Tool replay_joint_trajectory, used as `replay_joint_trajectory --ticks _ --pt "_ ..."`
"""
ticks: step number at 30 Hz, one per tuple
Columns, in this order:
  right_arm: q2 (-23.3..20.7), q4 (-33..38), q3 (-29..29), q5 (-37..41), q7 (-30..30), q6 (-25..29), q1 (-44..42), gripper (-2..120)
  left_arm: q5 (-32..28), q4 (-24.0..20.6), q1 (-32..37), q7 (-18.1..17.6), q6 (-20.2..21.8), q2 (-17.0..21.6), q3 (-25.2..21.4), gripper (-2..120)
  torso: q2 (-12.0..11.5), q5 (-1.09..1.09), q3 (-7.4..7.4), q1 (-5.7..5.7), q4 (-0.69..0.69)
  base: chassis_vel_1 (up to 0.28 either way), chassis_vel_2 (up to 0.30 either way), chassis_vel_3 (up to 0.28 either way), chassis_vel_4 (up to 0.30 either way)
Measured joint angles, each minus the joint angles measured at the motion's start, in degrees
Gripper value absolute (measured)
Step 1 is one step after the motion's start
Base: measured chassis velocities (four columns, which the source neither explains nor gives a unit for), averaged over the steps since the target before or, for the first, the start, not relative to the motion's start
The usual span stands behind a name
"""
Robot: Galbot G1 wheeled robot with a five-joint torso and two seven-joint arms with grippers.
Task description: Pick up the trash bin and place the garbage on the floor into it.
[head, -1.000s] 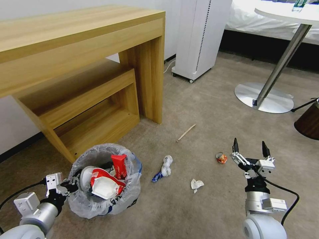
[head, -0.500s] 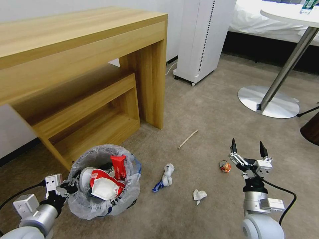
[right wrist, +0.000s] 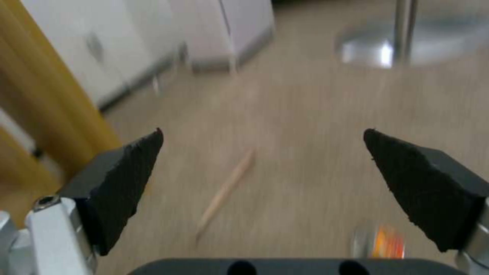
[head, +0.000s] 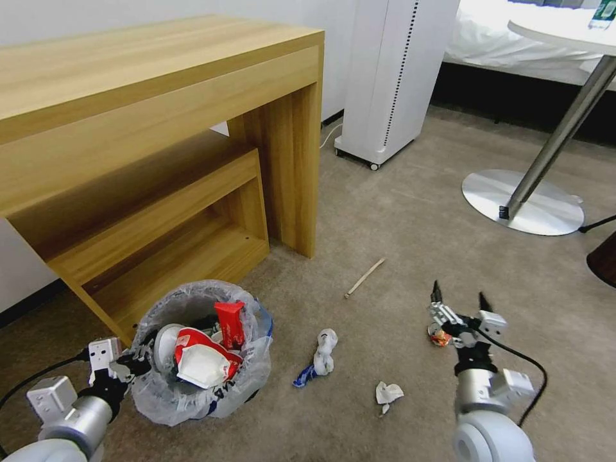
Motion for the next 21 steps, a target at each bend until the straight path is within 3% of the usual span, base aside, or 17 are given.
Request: replay_joint_trajectory --ticks 2,4,9,21 --pt "-0.4 -0.2 -0.7 1.8 1.1 -1.6 0.8 100 0.1 0.0 0.0 0.0 0.0 -0.1 0.0 1 0.0 -0.01 0.0 0.0 0.0 0.0 0.0 0.0 0.0" --pt "-2.0 -1.7 -3.6 10.2 5.7 -7.1 4.4 100 0.6 0.0 0.0 0.0 -0.1 -0.7 0.1 1 0.0 0.01 0.0 0.0 0.01 0.0 0.0 0.0 0.0" --pt "-4.1 -4.5 -8.6 18.9 12.7 -13.3 10.0 100 1.3 0.0 -0.4 0.0 -0.1 -1.9 0.1 1 0.0 0.0 0.01 0.0 0.0 0.0 0.0 0.0 0.0" --pt "-2.4 -15.3 -19.9 25.7 17.7 -17.9 23.8 100 2.7 0.8 -1.0 -0.1 -0.5 -4.3 -0.3 1 0.0 0.0 0.01 0.0 0.01 0.0 0.0 0.0 0.0"
